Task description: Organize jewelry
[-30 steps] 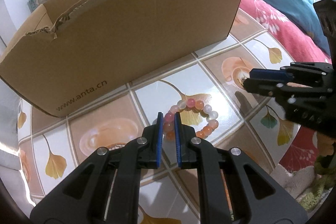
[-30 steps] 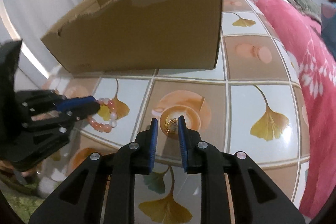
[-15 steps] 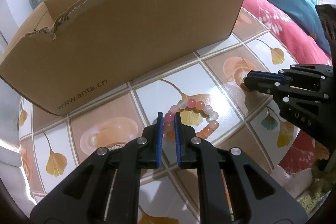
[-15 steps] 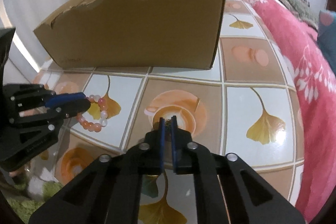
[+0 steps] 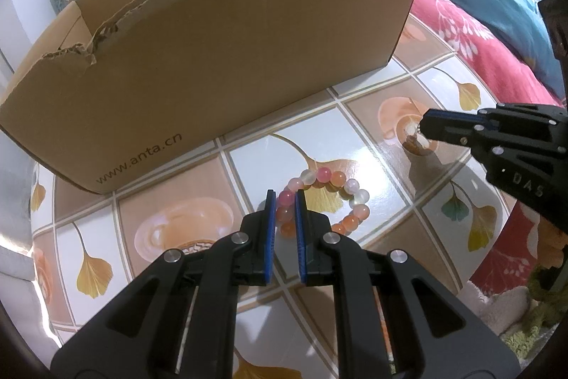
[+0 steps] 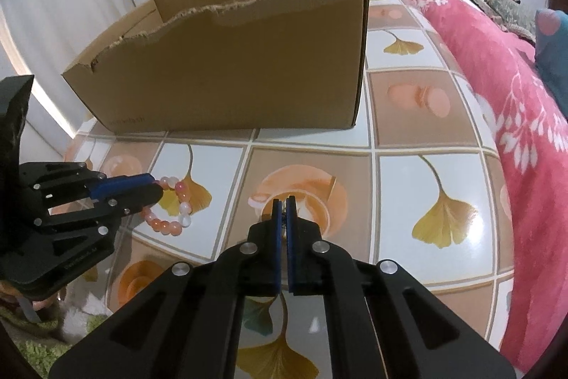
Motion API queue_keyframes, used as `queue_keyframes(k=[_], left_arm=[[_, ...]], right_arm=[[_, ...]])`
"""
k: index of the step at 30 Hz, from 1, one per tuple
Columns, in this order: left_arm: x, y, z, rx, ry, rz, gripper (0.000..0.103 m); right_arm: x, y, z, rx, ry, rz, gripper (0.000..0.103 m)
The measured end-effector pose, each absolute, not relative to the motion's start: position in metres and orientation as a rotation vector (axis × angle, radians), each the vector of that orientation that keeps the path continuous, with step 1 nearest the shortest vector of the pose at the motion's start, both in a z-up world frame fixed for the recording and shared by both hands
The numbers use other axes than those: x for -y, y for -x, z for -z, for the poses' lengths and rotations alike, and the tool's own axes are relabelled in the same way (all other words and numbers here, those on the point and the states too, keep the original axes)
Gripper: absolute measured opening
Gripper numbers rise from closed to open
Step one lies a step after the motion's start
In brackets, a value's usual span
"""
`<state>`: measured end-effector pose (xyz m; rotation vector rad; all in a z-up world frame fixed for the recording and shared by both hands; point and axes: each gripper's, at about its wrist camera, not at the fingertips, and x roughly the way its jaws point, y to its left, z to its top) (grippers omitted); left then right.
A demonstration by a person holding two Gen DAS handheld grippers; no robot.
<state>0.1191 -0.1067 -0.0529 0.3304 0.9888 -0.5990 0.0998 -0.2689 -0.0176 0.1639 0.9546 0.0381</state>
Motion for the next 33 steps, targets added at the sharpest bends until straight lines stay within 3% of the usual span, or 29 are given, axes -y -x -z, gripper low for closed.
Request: queue_keyframes(k=[11,33], left_arm=[[0.087,-0.117,0.047,-0.946,-0.227,0.641,0.008],[0.063,-0.105,-0.075,-0.684,-0.101,0.805,0.008]], right_arm=[[0.282,-0.088,-0.019,-0.864,-0.167,-0.015,0.002],[0.289,-0.088,-0.089,-0.689,-0.163,-0.055,0.002]])
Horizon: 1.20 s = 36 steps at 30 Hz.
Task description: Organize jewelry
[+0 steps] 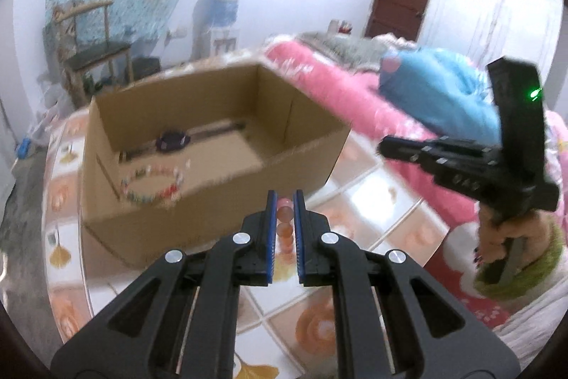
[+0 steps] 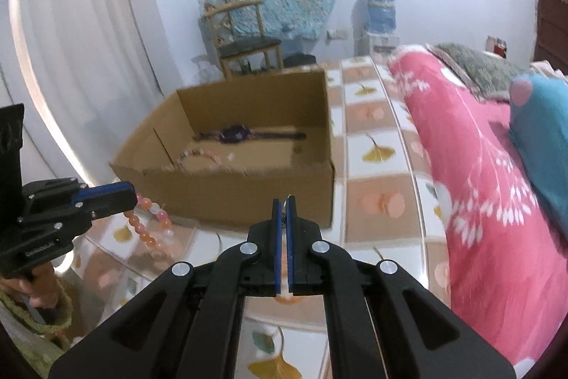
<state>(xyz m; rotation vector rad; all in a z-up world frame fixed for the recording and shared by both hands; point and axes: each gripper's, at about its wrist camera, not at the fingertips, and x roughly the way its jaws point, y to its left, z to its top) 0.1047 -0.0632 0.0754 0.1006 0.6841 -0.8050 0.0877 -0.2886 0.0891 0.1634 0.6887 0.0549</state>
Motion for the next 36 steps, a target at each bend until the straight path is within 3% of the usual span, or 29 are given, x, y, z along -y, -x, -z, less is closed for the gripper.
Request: queue_keyframes(k=[8,16,23,33,36], left_arm=[[0.080,-0.154,-0.125,-0.586,-0.052,0.831,0.008],[0.109,-0.254,-0.068,-0.906,0.045,0.853,0.008],[0.112,-0.280,-0.027,-1.061,0.034,0.821,0.009],[0.093,-0.275,-0.036,-1.037,0.085,0.783,0.015],[0.084,-0.266,-0.050,-0.989,0.090,0.774,0.020]], right_arm=[[0.286,-0.142,-0.130,-0.589,-0.122,-0.170,0.002],[0.281,-0.252,-0.106,-0.836,-0.080,-0.316,0.002],[0.266,-0.312,-0.069,-1.052,-0.029,-0.359,0.003],[0.284,-0.308,-0.081,-1.009,-0.112,-0.308,0.012],[0.297,-0.289,-0.098,-0.939,-0.142,-0.273,0.022]])
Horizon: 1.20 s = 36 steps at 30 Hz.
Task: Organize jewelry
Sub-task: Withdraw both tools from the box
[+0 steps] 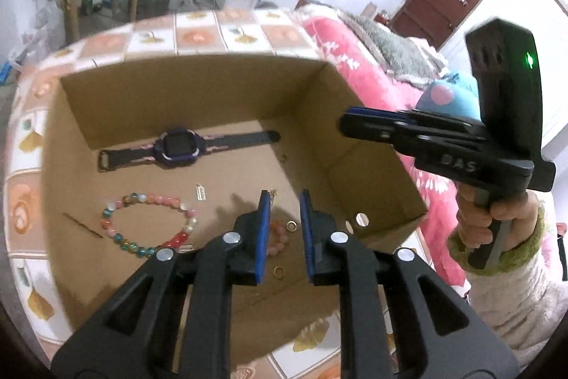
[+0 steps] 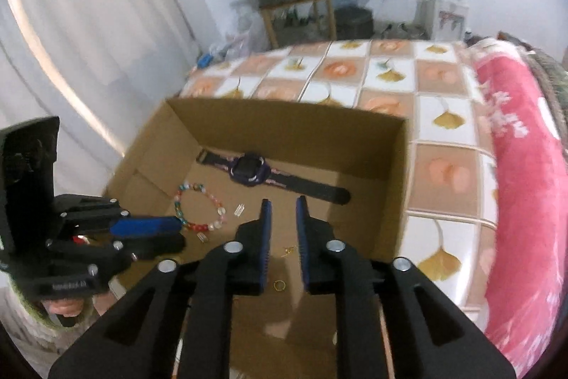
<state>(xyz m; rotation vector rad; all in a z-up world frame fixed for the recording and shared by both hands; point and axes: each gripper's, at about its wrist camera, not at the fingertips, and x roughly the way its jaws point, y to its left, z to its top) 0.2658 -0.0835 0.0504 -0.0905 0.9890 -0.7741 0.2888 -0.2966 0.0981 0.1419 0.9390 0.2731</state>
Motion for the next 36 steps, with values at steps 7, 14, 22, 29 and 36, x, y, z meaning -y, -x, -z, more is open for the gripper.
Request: queue_keyframes(k=[7,14,22,29,36], left_arm=[[0.061,-0.222,-0.083,-0.851,0.068,0.728,0.056],[0.035,-0.175,-0.107,-0.721,0.016,0.603,0.088],[0.027,-0.153,-0.107,-0.667,-0.080,0.408,0.094],[0.022,-0.143,-0.108,-0.650,-0.053,0.305,0.095],[0.017,-0.139,-0.111,-0.630,-0.048,0.207,0.095]], right_arm=[[0.318,-0.220,-0.127,-0.781,-0.276,-0.210,0.053],[0.305,-0.160,-0.116,-0.745,-0.374,-0.166,0.076],[0.271,-0.138,-0.091,-0.833,-0.288,-0.060,0.084],[0.248,-0.131,-0.095,-0.801,-0.169,-0.020,0.091],[0.239,-0.127,-0.102,-0.766,-0.137,0.054,0.094]])
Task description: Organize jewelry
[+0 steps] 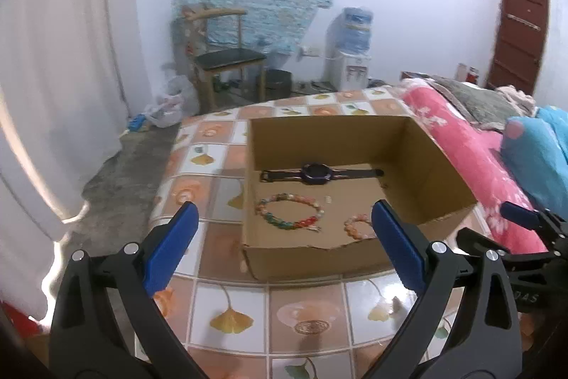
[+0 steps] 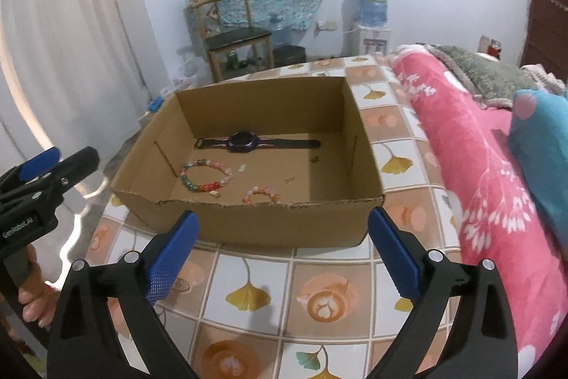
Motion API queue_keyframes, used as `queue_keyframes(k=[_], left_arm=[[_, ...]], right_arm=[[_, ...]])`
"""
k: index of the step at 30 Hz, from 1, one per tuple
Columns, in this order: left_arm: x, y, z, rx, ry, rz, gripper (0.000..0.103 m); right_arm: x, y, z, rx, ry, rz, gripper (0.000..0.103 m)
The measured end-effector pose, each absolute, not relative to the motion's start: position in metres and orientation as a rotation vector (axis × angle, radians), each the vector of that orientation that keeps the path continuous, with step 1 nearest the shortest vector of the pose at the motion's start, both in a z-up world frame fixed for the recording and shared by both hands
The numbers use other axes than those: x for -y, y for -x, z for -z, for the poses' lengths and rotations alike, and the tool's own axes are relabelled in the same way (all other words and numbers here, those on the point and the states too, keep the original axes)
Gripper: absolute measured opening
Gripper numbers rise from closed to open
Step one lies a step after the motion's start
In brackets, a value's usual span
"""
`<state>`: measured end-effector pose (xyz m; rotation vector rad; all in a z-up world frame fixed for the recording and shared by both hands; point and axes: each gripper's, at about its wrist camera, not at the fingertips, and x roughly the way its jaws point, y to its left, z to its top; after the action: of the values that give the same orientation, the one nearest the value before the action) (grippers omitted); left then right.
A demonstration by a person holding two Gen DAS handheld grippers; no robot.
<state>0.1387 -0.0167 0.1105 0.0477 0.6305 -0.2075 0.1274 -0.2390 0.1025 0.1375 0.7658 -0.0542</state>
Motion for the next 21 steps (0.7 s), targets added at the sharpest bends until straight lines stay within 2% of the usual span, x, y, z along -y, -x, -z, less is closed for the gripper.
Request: queue_keyframes(k=[8,16,21], left_arm=[[0.012,-0.139,-0.110,-0.633,-0.032,0.146,0.094],[0.021,-0.144,-0.096,-0.746,-0.067,0.149,0.095],[0.029,-0.142,-0.094,-0.755,-0.091,0.115,0.095]], right_arm=[[0.241,-0.129,-0.106,-0.752,-0.145,0.100,0.095],[0.244,-0.133,-0.101,-0.779,-0.164,0.118,0.096],[0.244,-0.133,-0.096,-0.807,-0.170,0.117,0.096]])
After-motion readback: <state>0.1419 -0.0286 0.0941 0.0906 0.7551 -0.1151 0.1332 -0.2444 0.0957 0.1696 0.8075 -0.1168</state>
